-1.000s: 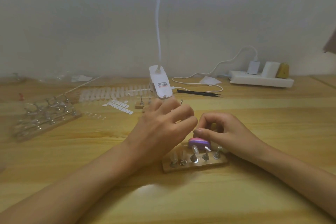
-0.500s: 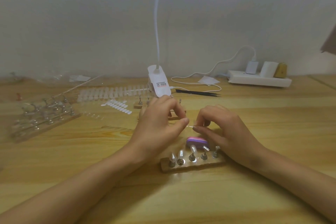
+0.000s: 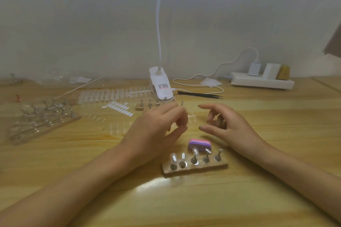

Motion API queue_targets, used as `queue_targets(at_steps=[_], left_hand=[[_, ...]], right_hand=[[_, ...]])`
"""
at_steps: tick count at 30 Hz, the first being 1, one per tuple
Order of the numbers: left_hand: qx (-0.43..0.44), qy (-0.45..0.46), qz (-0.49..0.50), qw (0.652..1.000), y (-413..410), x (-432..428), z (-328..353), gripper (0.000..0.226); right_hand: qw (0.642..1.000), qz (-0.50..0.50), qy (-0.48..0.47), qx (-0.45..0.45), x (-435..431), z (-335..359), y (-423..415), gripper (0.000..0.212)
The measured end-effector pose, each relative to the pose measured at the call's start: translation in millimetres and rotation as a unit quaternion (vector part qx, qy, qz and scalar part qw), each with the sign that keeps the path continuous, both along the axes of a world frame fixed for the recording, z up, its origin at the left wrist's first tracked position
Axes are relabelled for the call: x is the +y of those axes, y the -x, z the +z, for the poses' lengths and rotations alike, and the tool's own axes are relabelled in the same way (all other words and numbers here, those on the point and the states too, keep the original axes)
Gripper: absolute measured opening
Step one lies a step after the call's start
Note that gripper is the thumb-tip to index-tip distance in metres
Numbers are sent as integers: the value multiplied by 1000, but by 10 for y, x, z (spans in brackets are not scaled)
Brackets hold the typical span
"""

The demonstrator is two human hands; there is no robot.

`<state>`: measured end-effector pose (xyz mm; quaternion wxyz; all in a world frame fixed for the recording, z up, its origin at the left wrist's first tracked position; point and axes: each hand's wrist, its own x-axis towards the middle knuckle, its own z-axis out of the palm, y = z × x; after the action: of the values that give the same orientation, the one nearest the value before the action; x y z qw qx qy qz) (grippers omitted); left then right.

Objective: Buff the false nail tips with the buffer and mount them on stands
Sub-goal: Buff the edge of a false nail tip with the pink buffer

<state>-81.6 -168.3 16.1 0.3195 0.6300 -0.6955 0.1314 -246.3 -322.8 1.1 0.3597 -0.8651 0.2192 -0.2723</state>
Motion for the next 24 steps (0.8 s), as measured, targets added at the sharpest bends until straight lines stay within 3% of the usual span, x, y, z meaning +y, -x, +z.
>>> queue_targets(at_steps=[4,12,18,24], left_hand=[[54,-85,-15,995,-60,19,-108,12],[153,-100,-26,983,-123,25,-114,12],[148,-100,-50,983,-90,31,-105,10],[222,-119,-72,965,-37,1,-100,9]], right_hand=[[997,70,-43,-11,36,70,47,16],[979,168,-79,81,16,156,110,23],[975,168,-92,116,-12,175,98,20],[984,140,-97,43,42,96,91,10]])
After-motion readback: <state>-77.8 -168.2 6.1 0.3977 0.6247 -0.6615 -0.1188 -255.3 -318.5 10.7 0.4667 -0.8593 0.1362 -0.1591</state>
